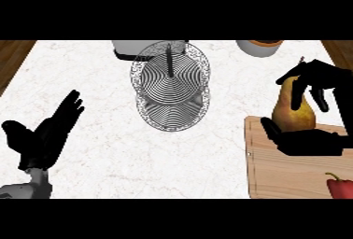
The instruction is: Pick the pear from the cutting board and place it in the tiered basket
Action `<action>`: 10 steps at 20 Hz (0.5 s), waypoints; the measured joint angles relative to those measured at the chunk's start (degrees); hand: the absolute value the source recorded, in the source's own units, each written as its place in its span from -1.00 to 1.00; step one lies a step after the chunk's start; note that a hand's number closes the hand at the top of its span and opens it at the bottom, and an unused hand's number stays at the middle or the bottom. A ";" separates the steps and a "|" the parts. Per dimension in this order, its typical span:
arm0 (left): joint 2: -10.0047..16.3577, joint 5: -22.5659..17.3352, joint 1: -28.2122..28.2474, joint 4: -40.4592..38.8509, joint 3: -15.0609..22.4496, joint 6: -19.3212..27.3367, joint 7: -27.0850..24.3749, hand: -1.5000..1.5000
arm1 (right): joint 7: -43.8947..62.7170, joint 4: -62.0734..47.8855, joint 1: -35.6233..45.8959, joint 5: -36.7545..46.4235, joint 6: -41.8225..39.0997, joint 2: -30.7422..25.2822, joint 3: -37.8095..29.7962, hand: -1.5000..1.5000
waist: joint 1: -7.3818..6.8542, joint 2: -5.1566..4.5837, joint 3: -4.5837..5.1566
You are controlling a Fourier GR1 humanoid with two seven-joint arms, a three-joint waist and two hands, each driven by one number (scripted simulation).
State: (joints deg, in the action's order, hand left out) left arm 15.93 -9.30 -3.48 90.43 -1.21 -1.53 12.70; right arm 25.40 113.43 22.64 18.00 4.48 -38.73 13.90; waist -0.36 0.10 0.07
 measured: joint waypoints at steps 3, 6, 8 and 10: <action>-1.17 0.85 0.07 -0.59 0.72 0.14 -0.85 0.00 | 6.58 -0.83 7.54 2.36 -2.32 4.20 3.21 1.00 | -0.30 -0.05 0.02; -0.88 0.75 -0.69 -0.26 -0.09 -0.03 0.00 0.00 | 11.79 -3.33 13.41 5.31 -3.70 9.30 6.00 1.00 | -0.38 -0.06 0.01; -0.88 0.62 -0.59 -0.64 -0.49 -0.53 -0.67 0.00 | 14.42 -6.57 17.82 7.29 -4.13 13.22 7.58 1.00 | -0.52 -0.09 0.02; -0.84 0.50 -0.99 -0.48 -0.70 -0.72 0.16 0.00 | 15.93 -10.29 21.16 9.40 -3.91 17.11 8.62 1.00 | -0.52 -0.12 0.01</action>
State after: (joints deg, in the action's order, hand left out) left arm 15.08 -8.80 -4.48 89.95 -1.91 -2.25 12.86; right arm 41.33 103.14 43.81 27.40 0.56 -21.61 22.52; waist -0.88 -0.02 0.07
